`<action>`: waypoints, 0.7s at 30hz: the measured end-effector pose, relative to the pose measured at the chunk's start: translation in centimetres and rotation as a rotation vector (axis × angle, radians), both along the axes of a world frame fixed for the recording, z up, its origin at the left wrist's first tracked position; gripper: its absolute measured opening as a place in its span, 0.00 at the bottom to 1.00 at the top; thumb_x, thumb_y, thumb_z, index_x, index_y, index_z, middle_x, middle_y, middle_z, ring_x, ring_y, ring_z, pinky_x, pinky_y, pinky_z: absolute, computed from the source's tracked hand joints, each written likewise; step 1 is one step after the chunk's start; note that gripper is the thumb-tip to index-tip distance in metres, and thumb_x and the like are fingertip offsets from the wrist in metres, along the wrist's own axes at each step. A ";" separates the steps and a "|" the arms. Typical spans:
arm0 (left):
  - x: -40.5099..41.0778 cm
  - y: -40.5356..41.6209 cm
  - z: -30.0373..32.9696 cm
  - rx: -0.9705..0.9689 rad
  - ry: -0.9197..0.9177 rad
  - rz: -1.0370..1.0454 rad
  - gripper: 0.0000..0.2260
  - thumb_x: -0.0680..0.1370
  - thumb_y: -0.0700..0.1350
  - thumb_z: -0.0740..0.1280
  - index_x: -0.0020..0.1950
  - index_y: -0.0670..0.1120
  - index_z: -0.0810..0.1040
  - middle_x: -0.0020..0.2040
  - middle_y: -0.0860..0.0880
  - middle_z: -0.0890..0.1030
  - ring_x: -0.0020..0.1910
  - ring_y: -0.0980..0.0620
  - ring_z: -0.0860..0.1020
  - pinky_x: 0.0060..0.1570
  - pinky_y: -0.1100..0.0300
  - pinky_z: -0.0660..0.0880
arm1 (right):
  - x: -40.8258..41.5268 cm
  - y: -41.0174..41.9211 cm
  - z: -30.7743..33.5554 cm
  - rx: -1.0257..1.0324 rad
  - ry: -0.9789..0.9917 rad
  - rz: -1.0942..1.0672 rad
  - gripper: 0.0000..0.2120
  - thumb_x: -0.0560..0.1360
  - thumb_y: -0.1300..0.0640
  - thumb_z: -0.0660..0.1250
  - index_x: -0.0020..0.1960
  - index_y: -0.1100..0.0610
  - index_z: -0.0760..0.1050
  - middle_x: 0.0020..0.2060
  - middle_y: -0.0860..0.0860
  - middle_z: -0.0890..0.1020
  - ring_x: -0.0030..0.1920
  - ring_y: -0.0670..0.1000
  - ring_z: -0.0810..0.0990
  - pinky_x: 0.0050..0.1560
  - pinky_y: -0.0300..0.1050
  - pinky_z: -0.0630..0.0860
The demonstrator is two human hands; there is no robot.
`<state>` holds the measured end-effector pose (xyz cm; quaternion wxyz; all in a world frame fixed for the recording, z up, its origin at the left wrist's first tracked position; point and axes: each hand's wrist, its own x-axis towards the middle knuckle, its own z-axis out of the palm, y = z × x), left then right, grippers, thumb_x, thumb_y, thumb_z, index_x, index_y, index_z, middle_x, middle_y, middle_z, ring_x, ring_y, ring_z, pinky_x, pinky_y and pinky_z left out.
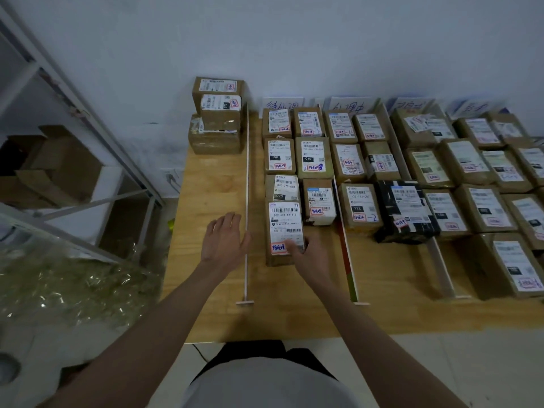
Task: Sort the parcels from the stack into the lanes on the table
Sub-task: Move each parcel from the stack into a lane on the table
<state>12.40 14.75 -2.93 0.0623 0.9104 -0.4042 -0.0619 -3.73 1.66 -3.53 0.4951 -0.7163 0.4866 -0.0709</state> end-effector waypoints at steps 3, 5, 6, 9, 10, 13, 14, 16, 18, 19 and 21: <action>0.0 0.2 -0.2 0.022 0.005 0.013 0.21 0.81 0.53 0.61 0.69 0.42 0.73 0.67 0.44 0.76 0.64 0.43 0.74 0.68 0.48 0.67 | 0.0 0.0 -2.0 0.067 0.072 0.013 0.18 0.78 0.48 0.68 0.61 0.58 0.75 0.54 0.50 0.83 0.52 0.48 0.83 0.49 0.45 0.82; 0.1 0.3 -0.3 0.028 0.000 0.021 0.21 0.81 0.53 0.61 0.69 0.42 0.73 0.67 0.44 0.76 0.64 0.44 0.74 0.68 0.47 0.67 | 0.1 -0.2 -2.8 0.081 0.118 0.033 0.17 0.79 0.49 0.67 0.61 0.60 0.74 0.55 0.52 0.82 0.53 0.50 0.82 0.43 0.40 0.79; 0.3 0.5 -0.4 0.029 -0.007 0.022 0.22 0.80 0.53 0.62 0.69 0.42 0.73 0.67 0.44 0.76 0.64 0.44 0.74 0.68 0.47 0.67 | 0.2 -0.3 -3.3 0.085 0.146 0.045 0.17 0.79 0.50 0.67 0.61 0.60 0.73 0.56 0.52 0.82 0.54 0.51 0.82 0.40 0.37 0.77; 0.7 0.8 -0.7 0.044 -0.029 0.027 0.22 0.80 0.54 0.59 0.68 0.42 0.74 0.66 0.44 0.77 0.64 0.44 0.75 0.67 0.46 0.69 | 0.9 -0.4 -4.8 0.096 0.178 0.043 0.18 0.79 0.49 0.67 0.62 0.60 0.71 0.58 0.54 0.79 0.54 0.52 0.81 0.45 0.44 0.81; 0.8 0.9 -0.7 0.054 -0.031 0.035 0.24 0.80 0.56 0.56 0.68 0.42 0.74 0.65 0.44 0.77 0.63 0.44 0.76 0.67 0.46 0.69 | 1.1 -0.4 -5.0 0.111 0.180 0.032 0.19 0.78 0.49 0.67 0.62 0.60 0.70 0.59 0.56 0.78 0.54 0.53 0.80 0.50 0.50 0.81; 1.2 1.1 -0.9 0.062 -0.033 0.045 0.24 0.80 0.57 0.55 0.68 0.42 0.74 0.65 0.45 0.77 0.63 0.45 0.75 0.67 0.47 0.69 | 2.1 -0.4 -5.4 0.103 0.179 0.008 0.20 0.79 0.51 0.67 0.64 0.63 0.69 0.60 0.58 0.76 0.56 0.56 0.79 0.53 0.51 0.79; 1.3 1.3 -1.1 0.064 -0.030 0.047 0.23 0.80 0.56 0.57 0.69 0.43 0.74 0.66 0.45 0.77 0.65 0.45 0.75 0.68 0.47 0.68 | 2.3 -0.4 -5.3 0.099 0.183 0.005 0.21 0.79 0.51 0.67 0.64 0.64 0.68 0.60 0.58 0.75 0.56 0.57 0.78 0.52 0.50 0.78; 1.5 1.4 -1.2 0.075 -0.024 0.054 0.23 0.81 0.55 0.60 0.70 0.43 0.72 0.68 0.45 0.75 0.66 0.46 0.73 0.70 0.48 0.66 | 2.7 -0.5 -5.5 0.080 0.185 0.007 0.21 0.79 0.52 0.66 0.65 0.65 0.68 0.60 0.59 0.75 0.57 0.58 0.78 0.50 0.48 0.76; 1.6 1.5 -1.1 0.092 -0.024 0.062 0.23 0.81 0.55 0.60 0.71 0.43 0.71 0.69 0.46 0.74 0.67 0.47 0.72 0.71 0.48 0.65 | 3.0 -0.7 -5.5 0.078 0.180 0.022 0.21 0.79 0.51 0.66 0.65 0.65 0.68 0.60 0.59 0.75 0.56 0.58 0.78 0.50 0.49 0.77; 1.6 1.6 -1.0 0.099 -0.025 0.063 0.23 0.81 0.55 0.59 0.71 0.43 0.71 0.69 0.46 0.74 0.68 0.47 0.72 0.71 0.48 0.65 | 3.0 -0.8 -5.6 0.078 0.177 0.026 0.21 0.79 0.51 0.66 0.64 0.65 0.68 0.60 0.59 0.75 0.56 0.58 0.78 0.50 0.50 0.77; 1.6 1.6 -0.7 0.109 -0.035 0.058 0.23 0.81 0.55 0.58 0.72 0.44 0.71 0.69 0.46 0.74 0.68 0.47 0.72 0.71 0.49 0.64 | 2.9 -0.9 -5.6 0.080 0.175 0.036 0.22 0.79 0.50 0.66 0.65 0.65 0.68 0.60 0.59 0.75 0.56 0.57 0.78 0.52 0.51 0.78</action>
